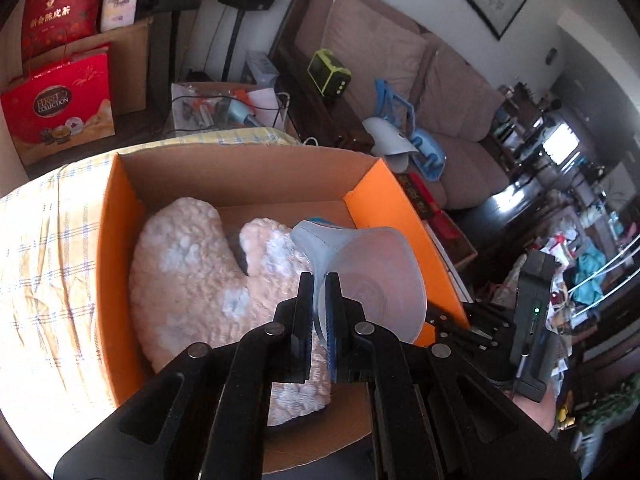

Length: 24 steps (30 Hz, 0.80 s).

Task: Organize objects
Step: 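Carry the measuring cup into the box beside the mitt and open the left tool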

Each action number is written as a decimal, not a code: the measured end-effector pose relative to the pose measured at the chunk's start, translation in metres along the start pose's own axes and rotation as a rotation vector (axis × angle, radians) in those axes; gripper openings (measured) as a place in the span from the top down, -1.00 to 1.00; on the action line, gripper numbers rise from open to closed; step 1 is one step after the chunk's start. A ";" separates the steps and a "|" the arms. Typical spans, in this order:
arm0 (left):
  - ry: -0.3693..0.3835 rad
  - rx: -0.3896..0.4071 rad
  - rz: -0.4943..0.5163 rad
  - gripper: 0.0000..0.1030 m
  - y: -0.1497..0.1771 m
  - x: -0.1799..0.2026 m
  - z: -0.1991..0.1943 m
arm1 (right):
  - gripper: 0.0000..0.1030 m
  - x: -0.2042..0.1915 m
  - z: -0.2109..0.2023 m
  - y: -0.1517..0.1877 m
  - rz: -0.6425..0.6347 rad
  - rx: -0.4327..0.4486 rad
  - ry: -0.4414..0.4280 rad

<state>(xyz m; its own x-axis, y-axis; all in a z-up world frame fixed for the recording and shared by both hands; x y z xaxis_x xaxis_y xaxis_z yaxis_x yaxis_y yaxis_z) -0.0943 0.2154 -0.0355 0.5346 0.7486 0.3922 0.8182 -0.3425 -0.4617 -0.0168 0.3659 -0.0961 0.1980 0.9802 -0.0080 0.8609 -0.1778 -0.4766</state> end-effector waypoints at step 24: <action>0.025 -0.033 -0.046 -0.33 0.026 0.009 0.017 | 0.74 0.001 -0.001 0.001 -0.002 0.000 -0.003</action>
<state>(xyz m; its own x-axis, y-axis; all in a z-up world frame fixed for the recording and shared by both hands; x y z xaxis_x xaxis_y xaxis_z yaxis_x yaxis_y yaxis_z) -0.0720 0.2232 -0.0578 0.5007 0.7497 0.4327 0.8486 -0.3265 -0.4163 -0.0155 0.3671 -0.0959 0.1947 0.9808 -0.0102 0.8611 -0.1759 -0.4770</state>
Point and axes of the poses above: each gripper's, at about its wrist camera, not at the fingertips, and z roughly the way its jaws point, x to its right, y to its underside, the point moved 5 cm from there along z, roughly the way its jaws point, and after that the axes turned 4 degrees about -x, right-handed, at the moved point
